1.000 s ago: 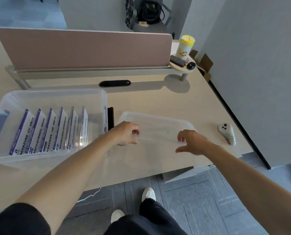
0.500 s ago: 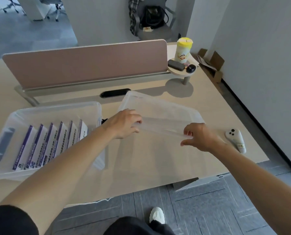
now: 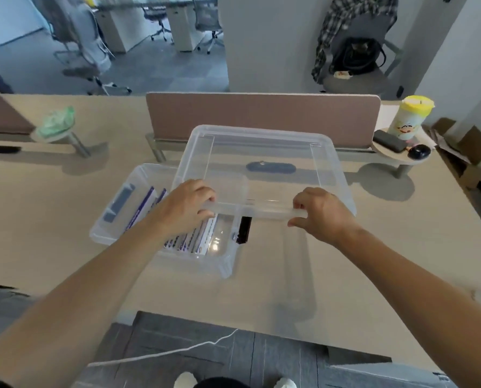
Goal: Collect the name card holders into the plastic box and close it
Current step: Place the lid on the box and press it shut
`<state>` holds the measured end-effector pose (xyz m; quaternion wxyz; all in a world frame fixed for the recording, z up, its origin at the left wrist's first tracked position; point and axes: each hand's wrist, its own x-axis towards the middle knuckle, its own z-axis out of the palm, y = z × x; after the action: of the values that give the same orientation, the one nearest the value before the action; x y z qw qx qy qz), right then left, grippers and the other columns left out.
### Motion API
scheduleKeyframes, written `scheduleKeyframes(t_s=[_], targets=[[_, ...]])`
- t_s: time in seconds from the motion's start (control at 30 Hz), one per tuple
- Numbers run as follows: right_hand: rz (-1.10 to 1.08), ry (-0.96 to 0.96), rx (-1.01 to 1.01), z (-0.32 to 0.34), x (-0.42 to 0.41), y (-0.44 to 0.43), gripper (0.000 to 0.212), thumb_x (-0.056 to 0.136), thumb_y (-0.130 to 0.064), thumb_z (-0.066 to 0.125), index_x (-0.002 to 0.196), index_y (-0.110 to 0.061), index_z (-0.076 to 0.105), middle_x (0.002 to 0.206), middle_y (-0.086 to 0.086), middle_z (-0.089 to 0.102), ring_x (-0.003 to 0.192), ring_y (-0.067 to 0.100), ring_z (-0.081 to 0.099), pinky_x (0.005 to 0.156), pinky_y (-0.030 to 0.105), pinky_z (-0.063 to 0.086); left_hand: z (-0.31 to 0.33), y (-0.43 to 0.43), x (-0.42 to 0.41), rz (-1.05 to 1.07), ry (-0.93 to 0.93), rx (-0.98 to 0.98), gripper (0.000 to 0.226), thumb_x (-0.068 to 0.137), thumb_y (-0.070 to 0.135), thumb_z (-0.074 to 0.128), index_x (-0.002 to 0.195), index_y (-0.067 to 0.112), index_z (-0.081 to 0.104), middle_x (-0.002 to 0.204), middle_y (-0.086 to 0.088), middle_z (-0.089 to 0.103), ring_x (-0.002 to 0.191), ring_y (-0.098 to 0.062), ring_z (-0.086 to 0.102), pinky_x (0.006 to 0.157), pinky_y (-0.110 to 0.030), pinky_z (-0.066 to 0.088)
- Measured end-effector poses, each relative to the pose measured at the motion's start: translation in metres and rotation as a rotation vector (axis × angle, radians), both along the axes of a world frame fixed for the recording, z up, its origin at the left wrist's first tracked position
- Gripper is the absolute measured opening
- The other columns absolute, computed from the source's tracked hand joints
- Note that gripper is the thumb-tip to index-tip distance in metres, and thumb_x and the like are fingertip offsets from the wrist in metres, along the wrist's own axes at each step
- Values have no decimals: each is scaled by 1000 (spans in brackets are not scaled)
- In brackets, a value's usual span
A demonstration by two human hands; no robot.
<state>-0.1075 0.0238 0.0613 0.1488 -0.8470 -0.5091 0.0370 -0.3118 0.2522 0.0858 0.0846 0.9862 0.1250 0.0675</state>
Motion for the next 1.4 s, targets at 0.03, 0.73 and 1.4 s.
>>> scheduleKeyframes(t_s=[0.03,0.73,1.4], targets=[[28,-5,-14,1,-12,15,40,82,-37,77,108,-9,65,103,6,63,94,24,56,81,32,44,-1,10,-16,22,-8,-9,24,88,23,67,108,12,62,110,2,54,104,-14,49,90,-26,39],[-95,-45,-318,-29,-226,188,43,86,-45,70,115,-16,58,115,0,58,104,21,57,79,31,47,-75,200,-191,-14,110,-183,25,81,27,74,100,14,64,104,1,56,99,-17,51,77,-19,30],[-341,107,-335,-68,-234,199,40,78,-43,80,106,-19,63,106,-6,59,98,16,59,74,28,45,-124,224,-179,-106,113,-283,29,80,34,75,102,17,66,101,2,56,96,-15,53,79,-25,42]])
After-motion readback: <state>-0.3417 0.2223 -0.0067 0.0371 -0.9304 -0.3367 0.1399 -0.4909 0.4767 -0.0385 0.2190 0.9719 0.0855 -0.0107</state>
